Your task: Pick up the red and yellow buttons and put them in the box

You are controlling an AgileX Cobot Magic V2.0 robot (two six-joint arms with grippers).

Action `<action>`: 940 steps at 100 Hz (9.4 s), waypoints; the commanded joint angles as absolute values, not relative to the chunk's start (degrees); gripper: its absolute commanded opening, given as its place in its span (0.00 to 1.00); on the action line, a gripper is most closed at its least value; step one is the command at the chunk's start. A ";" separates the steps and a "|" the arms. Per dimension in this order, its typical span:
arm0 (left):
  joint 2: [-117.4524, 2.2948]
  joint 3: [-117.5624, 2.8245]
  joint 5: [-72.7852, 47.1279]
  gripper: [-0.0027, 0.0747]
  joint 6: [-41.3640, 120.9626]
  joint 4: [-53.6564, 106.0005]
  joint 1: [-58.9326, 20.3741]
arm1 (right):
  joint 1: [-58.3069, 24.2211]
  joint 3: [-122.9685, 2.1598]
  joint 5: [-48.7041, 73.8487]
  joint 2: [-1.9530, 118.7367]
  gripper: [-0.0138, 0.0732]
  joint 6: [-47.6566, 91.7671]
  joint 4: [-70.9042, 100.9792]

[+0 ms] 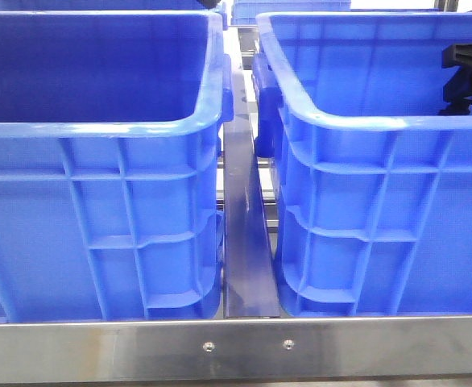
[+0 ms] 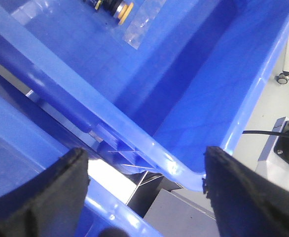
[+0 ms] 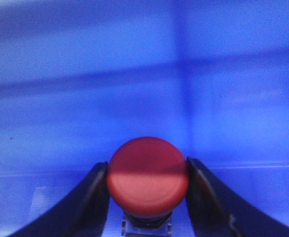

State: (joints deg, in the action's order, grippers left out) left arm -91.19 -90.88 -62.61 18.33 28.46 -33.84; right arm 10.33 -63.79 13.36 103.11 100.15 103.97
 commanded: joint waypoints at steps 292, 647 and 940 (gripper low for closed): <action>-56.41 -58.34 -34.70 0.01 0.94 -4.93 -12.06 | 9.40 -23.10 14.37 31.06 0.08 100.76 104.58; 2.12 1.09 -0.34 0.01 -0.37 -0.46 4.65 | 8.57 -11.09 17.09 6.40 0.08 100.70 104.58; 2.01 1.09 -0.57 0.01 -0.37 -0.46 4.65 | 3.55 1.96 -9.04 -1.82 0.08 -5.79 -6.42</action>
State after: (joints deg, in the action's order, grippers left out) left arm 0.32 -0.11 -5.18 0.00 -0.48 4.56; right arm 3.31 1.63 -5.00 -0.56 -5.72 -6.00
